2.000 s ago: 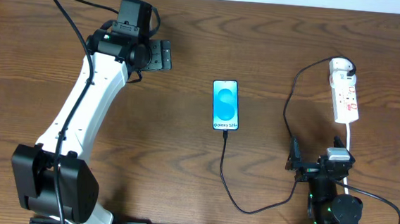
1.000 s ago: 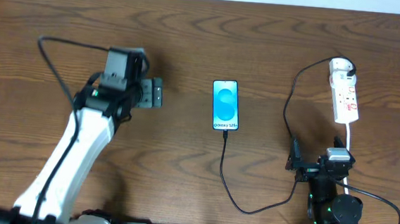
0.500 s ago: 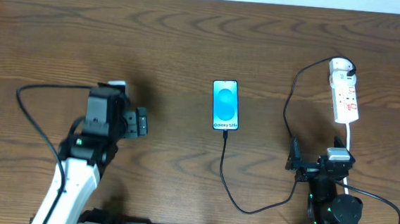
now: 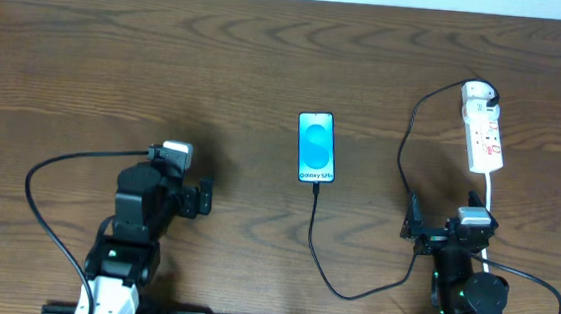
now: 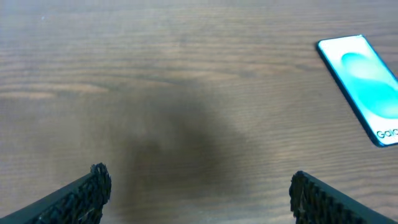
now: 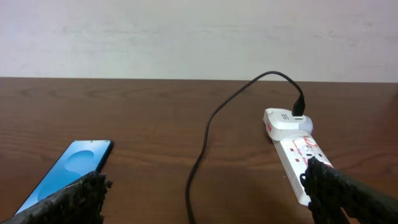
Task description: Plug charger to phone and switch on socket
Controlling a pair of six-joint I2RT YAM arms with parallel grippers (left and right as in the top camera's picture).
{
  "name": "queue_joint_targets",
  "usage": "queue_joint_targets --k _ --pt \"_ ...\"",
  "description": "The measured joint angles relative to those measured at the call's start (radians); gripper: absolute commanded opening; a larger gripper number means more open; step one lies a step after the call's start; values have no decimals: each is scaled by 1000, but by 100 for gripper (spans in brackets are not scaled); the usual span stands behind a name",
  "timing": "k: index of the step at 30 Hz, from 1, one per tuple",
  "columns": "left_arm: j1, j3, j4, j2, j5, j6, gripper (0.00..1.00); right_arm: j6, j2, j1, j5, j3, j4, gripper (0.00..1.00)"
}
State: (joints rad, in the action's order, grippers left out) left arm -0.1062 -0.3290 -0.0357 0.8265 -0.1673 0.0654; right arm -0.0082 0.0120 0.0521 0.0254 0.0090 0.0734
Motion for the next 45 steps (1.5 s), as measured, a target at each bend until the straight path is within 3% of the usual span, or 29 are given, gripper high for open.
queue_joint_targets --k 13,22,29,35,40,45 --pt "0 224 323 -168 -41 19 93 0 0 0 0 0 0 99" --pt "0 307 339 -280 -42 21 93 0 0 0 0 0 0 99" --pt "0 323 270 -378 -41 21 93 0 0 0 0 0 0 99" --pt "16 323 43 -494 -37 22 93 0 0 0 0 0 0 99" --pt "27 315 29 -639 -37 21 94 0 0 0 0 0 0 99" --pt "27 315 29 -666 -37 21 93 0 0 0 0 0 0 99"
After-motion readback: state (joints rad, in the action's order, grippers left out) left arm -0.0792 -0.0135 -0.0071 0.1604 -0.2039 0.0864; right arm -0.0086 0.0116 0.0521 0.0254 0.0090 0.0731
